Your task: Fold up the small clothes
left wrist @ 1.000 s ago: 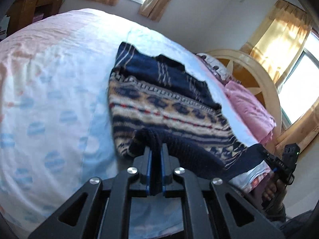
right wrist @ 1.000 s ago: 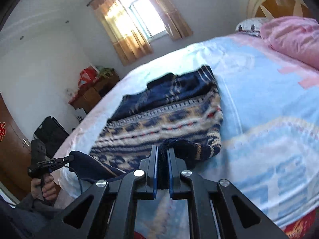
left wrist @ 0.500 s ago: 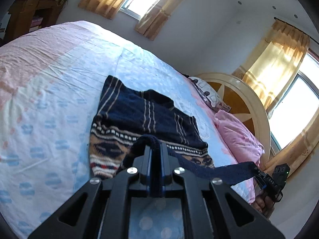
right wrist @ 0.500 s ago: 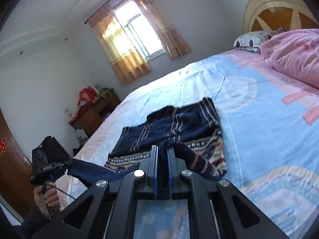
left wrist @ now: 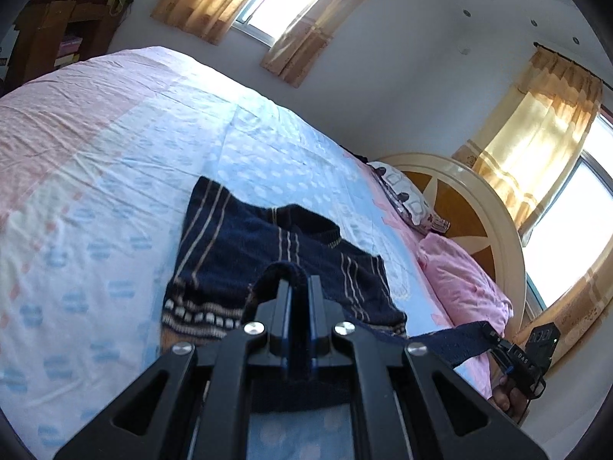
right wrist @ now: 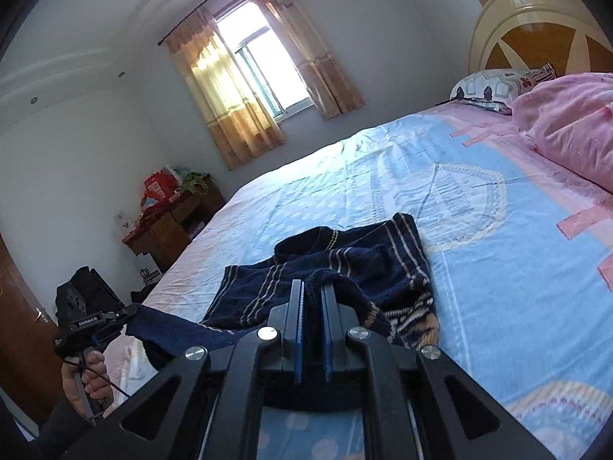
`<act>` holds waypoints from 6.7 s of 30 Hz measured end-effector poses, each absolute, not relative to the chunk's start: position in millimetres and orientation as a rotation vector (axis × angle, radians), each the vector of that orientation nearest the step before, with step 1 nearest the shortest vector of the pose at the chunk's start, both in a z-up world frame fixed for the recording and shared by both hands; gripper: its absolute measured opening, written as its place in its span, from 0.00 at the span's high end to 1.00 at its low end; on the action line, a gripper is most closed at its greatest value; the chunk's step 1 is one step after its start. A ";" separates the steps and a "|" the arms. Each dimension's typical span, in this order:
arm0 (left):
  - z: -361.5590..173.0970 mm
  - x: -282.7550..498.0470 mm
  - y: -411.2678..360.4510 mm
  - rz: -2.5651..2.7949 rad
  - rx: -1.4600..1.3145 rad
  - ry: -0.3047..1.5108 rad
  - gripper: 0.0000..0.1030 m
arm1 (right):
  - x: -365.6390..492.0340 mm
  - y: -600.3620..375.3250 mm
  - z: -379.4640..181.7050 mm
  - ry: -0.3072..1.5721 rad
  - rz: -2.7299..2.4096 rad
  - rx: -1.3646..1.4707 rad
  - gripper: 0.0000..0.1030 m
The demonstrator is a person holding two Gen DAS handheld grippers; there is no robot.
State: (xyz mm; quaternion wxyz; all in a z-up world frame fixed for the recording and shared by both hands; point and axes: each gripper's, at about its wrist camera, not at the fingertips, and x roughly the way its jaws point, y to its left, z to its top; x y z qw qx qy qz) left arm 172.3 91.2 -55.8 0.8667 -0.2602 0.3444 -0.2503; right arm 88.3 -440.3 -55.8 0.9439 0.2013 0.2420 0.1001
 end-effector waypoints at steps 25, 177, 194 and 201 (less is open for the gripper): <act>-115.4 342.9 66.0 -0.482 -0.561 0.826 0.92 | 314.9 -468.2 -104.7 0.730 0.085 0.357 0.93; -173.0 252.3 53.3 -0.164 -0.136 0.901 0.00 | 210.9 -375.4 -192.2 0.841 0.062 -0.035 0.43; -148.9 229.7 163.5 -0.289 -0.062 0.784 0.00 | 220.6 -192.4 -174.0 0.730 0.352 -0.384 0.43; -149.2 246.6 205.8 -0.348 -0.257 0.775 0.00 | 200.4 -96.9 -186.9 0.655 0.493 -0.601 0.43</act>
